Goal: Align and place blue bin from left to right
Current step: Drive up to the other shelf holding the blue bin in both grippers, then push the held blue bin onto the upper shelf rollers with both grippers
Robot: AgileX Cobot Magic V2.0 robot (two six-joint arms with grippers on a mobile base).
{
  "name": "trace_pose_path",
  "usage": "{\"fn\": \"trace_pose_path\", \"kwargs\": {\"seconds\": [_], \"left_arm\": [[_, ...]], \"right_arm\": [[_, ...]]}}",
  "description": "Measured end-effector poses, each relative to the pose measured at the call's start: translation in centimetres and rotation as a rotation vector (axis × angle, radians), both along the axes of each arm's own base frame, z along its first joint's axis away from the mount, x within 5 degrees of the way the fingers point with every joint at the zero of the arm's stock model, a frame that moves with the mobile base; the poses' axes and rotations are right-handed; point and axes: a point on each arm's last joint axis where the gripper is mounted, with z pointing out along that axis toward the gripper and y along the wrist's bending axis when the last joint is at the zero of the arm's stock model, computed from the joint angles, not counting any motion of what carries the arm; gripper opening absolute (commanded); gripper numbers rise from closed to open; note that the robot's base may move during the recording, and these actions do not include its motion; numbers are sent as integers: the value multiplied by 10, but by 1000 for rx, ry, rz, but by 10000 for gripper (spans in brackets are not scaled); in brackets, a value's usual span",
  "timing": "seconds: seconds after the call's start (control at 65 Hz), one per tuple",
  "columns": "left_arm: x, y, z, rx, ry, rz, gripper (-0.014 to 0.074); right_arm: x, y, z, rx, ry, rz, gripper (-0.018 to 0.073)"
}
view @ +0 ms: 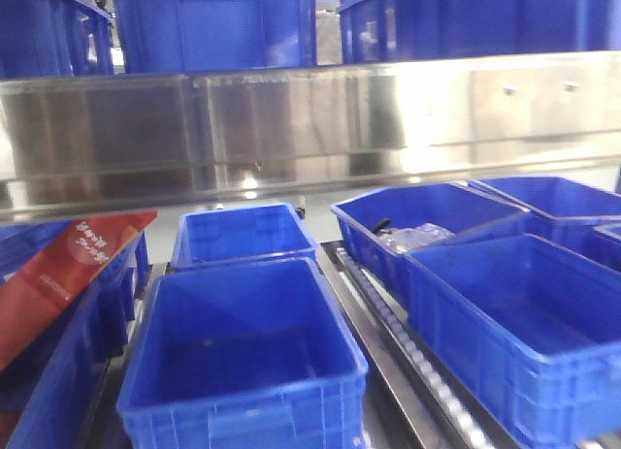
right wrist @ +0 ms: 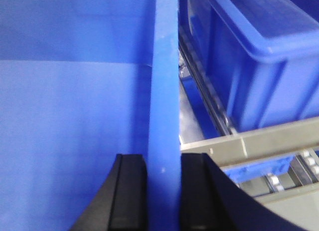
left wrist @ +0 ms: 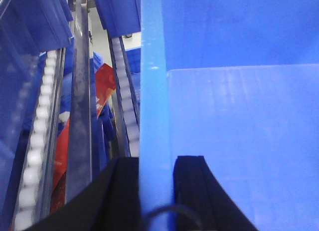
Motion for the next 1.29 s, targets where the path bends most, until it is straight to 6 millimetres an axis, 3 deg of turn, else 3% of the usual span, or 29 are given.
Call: {"fn": "trace_pose_path", "kwargs": {"seconds": [1.293], "left_arm": [[0, 0, 0, 1, -2, 1, -111]], "right_arm": [[0, 0, 0, -1, 0, 0, -79]]}}
